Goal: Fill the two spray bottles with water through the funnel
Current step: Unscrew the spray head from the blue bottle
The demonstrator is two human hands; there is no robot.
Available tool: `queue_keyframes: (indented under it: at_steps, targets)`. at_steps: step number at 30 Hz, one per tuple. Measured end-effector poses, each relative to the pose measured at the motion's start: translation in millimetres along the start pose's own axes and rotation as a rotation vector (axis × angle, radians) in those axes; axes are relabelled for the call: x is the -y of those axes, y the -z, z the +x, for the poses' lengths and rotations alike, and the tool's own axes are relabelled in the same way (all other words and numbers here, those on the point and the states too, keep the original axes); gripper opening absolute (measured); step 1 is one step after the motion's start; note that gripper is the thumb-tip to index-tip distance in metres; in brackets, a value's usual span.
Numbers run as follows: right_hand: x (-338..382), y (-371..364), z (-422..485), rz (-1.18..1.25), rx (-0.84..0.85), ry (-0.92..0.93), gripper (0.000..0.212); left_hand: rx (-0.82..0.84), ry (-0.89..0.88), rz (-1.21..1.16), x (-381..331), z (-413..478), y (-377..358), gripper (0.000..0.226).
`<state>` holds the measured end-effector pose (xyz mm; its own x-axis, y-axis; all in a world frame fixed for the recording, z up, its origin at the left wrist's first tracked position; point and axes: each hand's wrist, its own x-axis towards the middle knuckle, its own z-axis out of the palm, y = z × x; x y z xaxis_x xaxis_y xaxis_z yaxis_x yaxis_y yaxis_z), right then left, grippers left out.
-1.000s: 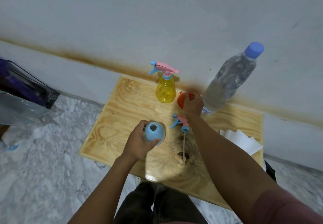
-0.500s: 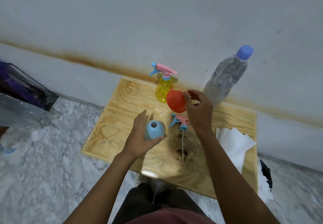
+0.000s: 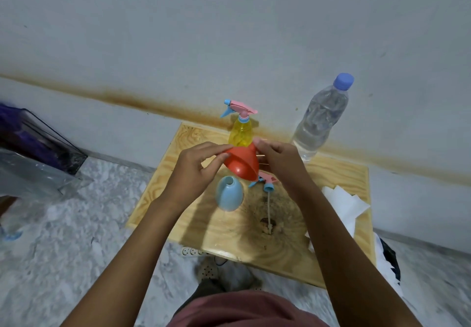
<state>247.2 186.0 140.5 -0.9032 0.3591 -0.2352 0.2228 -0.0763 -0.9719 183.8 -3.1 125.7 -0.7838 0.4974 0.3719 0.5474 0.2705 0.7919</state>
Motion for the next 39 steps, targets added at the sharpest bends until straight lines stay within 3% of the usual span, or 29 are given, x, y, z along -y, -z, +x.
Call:
queue_keyframes:
  at_steps: [3,6,8,11,17,31,39]
  targets:
    - [-3,4,-5,-0.094,0.035,-0.018,0.024,-0.014,0.076,0.030,3,3,-2,0.019]
    - [-12,10,-9,-0.177,0.131,0.011,0.039,0.036,0.156,0.082,9,5,-6,0.017]
    - [-22,8,-10,-0.238,0.160,0.047,0.033,0.054,0.224,0.083,13,7,-10,0.015]
    - [-35,-1,-9,-0.208,0.091,0.034,0.023,0.039,0.366,0.007,20,9,-12,0.008]
    - [-45,-11,-7,-0.136,0.050,-0.067,0.028,0.043,0.561,-0.194,25,4,-10,0.007]
    - [-58,-18,6,-0.070,0.004,-0.176,0.030,-0.004,0.654,-0.184,41,4,-19,0.017]
    - [-79,-24,12,-0.194,-0.047,-0.163,0.035,-0.003,0.702,-0.197,50,-5,-24,0.011]
